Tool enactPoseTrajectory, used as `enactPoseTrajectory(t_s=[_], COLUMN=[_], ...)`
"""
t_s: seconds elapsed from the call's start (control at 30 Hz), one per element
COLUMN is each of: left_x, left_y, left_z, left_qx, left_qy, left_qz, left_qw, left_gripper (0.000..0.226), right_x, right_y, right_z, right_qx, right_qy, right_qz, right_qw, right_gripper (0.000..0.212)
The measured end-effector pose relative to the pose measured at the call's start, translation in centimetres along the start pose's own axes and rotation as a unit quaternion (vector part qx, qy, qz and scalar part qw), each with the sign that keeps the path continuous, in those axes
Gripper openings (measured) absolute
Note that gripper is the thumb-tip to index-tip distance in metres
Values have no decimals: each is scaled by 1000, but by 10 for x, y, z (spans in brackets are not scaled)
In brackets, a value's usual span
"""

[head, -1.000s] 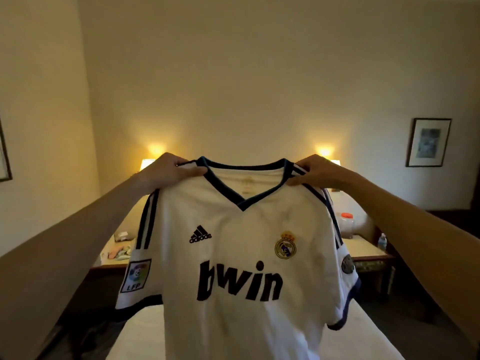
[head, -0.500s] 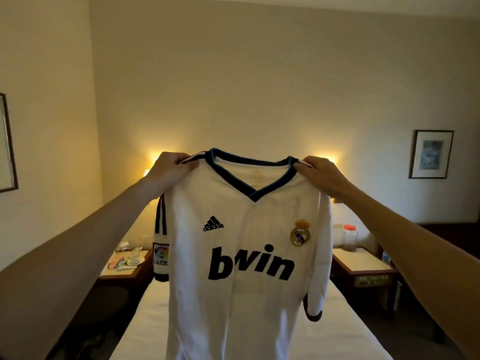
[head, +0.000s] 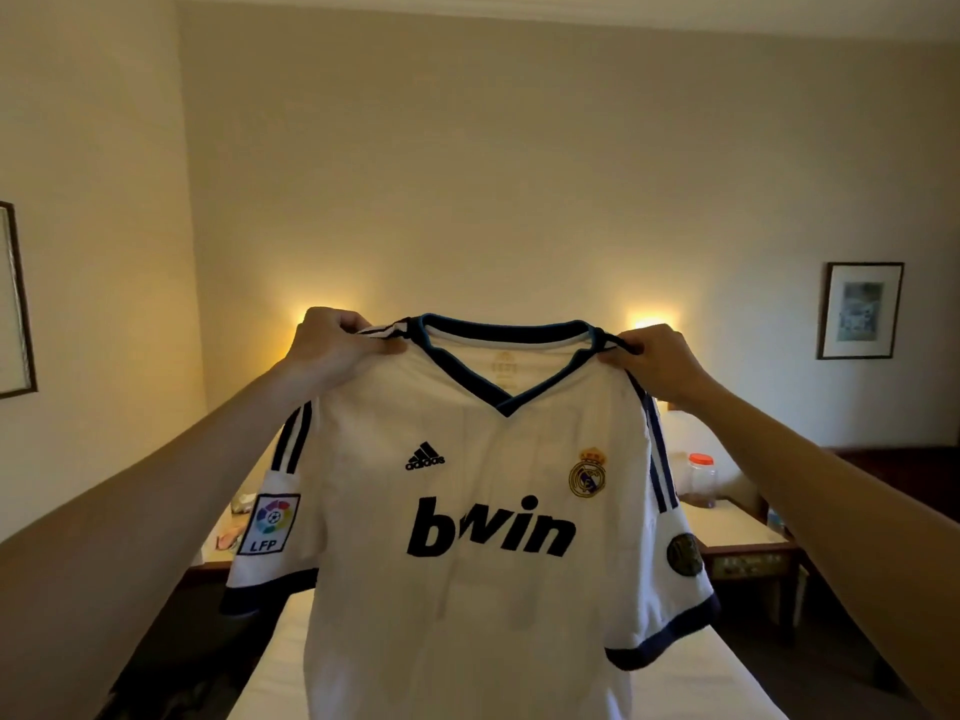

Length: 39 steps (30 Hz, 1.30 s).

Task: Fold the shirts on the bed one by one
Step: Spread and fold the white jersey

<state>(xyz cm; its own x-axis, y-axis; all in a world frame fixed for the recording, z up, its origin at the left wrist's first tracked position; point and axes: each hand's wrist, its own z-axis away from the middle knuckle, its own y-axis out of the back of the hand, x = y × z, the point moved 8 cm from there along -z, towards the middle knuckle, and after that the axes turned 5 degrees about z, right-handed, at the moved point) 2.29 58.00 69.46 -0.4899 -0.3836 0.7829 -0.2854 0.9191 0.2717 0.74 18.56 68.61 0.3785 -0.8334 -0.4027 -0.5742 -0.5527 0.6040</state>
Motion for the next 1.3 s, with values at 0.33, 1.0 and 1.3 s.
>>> enactPoseTrajectory(t_s=[0.33,1.0,1.3], left_x=[-6,-23,-43], left_y=[-9,-8,5], left_z=[4,10,13], left_qx=[-34,-21,1], left_qy=[-9,-62,-7], left_qz=[38,-47,13], left_qw=[999,997,1000], left_gripper=[5,19,12], right_x=[17,9,21], right_y=[-10,-5,-23], right_z=[9,12,24], right_qx=[-20,23,-115], right_qy=[-94,-26,-106], right_qz=[-143,-43,-157], right_qw=[985,999,975], right_gripper=[39,23,21])
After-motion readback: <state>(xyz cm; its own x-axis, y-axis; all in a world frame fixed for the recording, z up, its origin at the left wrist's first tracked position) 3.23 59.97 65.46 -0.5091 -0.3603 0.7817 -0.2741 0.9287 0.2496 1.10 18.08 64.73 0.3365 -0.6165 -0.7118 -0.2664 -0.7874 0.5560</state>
